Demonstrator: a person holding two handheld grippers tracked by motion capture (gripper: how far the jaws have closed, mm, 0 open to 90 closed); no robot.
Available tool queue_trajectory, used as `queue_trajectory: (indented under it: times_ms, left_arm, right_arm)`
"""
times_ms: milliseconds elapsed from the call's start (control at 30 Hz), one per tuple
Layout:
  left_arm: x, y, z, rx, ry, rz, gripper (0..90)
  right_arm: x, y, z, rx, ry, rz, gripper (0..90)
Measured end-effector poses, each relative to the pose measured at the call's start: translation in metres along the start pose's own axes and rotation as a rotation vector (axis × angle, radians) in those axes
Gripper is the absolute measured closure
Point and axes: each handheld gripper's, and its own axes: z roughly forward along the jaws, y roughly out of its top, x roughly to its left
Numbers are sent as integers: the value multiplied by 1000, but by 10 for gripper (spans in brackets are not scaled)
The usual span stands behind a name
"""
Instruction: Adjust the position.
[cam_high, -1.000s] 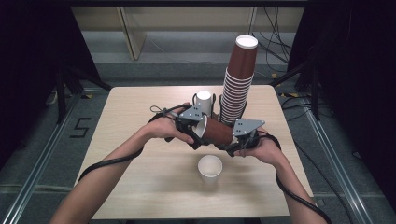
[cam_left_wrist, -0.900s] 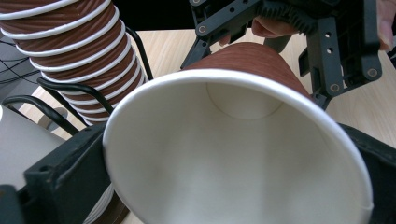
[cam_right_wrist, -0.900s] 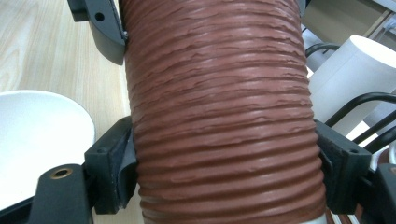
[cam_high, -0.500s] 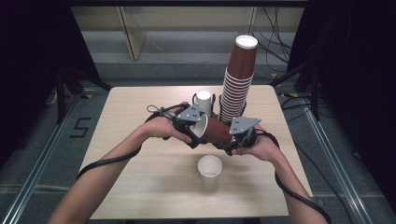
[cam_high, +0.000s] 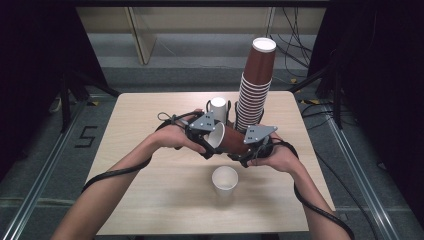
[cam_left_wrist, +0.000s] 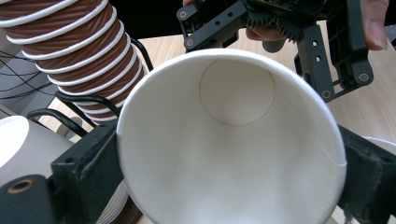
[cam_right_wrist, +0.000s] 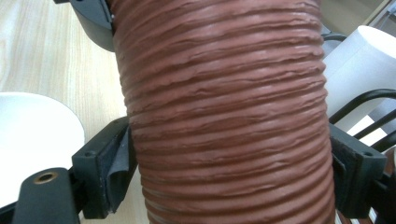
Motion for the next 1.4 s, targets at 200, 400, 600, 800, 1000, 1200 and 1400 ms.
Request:
queue_trajectory:
  times_ms: [200, 400, 600, 800, 1000, 1200, 1400]
  left_arm:
    - [0, 0, -1, 2, 2, 13, 89]
    - [0, 2, -3, 8, 10, 28, 91]
    - [-1, 5, -5, 39, 29, 63, 91]
    - [0, 10, -7, 62, 39, 76, 91]
    - [3, 14, -10, 112, 51, 98, 90]
    - [6, 17, -12, 188, 57, 123, 89]
    - [9, 18, -11, 275, 57, 142, 89]
  right_arm:
    - [0, -1, -1, 8, -4, -10, 155]
    - [0, -1, -1, 21, -17, -12, 132]
    - [0, -1, -1, 54, -17, 0, 94]
    - [0, -3, -2, 94, -31, 4, 75]
    - [-1, -6, -5, 104, -33, 8, 75]
    - [-3, -9, -10, 123, -32, 26, 74]
    - [-5, -11, -15, 128, -46, 48, 74]
